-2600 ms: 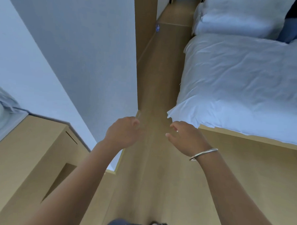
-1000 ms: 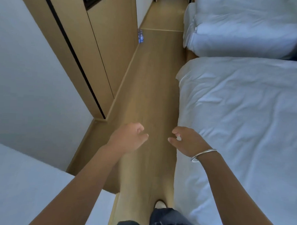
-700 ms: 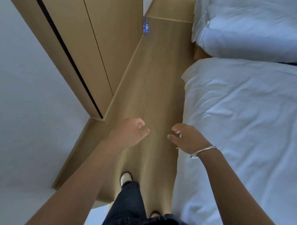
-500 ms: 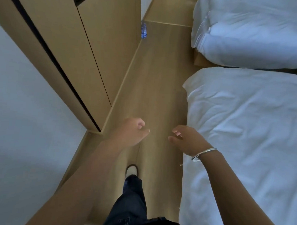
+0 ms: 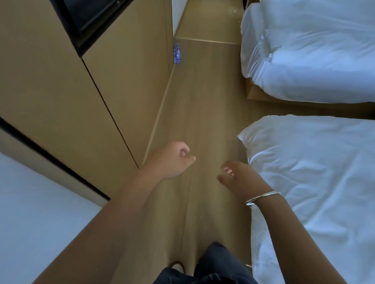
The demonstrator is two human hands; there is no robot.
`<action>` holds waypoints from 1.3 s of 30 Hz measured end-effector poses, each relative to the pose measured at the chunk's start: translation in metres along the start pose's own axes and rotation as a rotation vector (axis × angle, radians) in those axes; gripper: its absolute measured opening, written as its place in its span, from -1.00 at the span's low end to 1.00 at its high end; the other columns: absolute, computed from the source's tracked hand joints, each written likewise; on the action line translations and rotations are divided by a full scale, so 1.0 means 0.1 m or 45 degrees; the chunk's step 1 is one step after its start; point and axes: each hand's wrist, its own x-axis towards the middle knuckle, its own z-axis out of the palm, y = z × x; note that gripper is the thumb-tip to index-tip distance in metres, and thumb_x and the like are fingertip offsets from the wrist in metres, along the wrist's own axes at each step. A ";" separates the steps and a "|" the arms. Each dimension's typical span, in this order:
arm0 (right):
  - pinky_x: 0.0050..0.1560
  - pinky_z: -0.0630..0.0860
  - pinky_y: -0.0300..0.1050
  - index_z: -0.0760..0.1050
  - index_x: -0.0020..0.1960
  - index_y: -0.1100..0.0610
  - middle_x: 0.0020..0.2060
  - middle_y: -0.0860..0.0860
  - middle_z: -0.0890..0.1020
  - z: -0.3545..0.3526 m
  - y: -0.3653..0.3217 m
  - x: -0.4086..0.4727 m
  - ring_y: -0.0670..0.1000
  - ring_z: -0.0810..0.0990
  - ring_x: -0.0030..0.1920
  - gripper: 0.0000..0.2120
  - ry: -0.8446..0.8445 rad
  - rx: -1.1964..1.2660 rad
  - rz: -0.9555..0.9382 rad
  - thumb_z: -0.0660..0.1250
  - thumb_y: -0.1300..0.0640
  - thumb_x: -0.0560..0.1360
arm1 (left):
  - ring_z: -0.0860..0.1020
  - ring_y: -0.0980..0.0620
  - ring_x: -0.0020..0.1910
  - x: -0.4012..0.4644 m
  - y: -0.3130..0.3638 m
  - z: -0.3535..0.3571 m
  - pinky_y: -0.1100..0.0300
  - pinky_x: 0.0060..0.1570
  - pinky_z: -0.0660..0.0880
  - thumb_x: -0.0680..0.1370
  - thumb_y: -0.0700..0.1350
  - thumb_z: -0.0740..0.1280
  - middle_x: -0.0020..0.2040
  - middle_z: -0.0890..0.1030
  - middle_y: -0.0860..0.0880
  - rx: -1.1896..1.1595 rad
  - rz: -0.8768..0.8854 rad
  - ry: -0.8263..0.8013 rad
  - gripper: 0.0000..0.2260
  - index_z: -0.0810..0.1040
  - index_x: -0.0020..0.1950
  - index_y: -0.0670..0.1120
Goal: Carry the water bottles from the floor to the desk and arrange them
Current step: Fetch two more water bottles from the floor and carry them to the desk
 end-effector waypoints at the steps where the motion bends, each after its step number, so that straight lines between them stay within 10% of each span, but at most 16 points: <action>1: 0.10 0.47 -0.05 0.50 0.12 0.15 0.03 0.08 0.60 -0.04 0.01 0.16 0.07 0.55 0.05 -0.71 -0.002 0.001 -0.003 0.32 0.02 0.46 | 0.54 0.01 0.10 0.15 0.01 -0.02 0.11 0.14 0.46 0.51 0.07 0.32 0.18 0.58 -0.01 0.004 0.004 -0.005 -0.67 0.51 0.21 -0.05; 39: 0.15 0.45 -0.08 0.47 0.21 0.11 0.10 0.04 0.58 -2.74 0.18 7.07 0.04 0.54 0.12 -0.66 -0.030 -0.113 -0.077 0.28 -0.02 0.50 | 0.55 0.01 0.02 7.14 1.08 -1.92 0.08 0.10 0.49 0.48 0.07 0.33 0.03 0.58 0.06 0.036 -0.034 0.138 -0.71 0.54 0.13 -0.02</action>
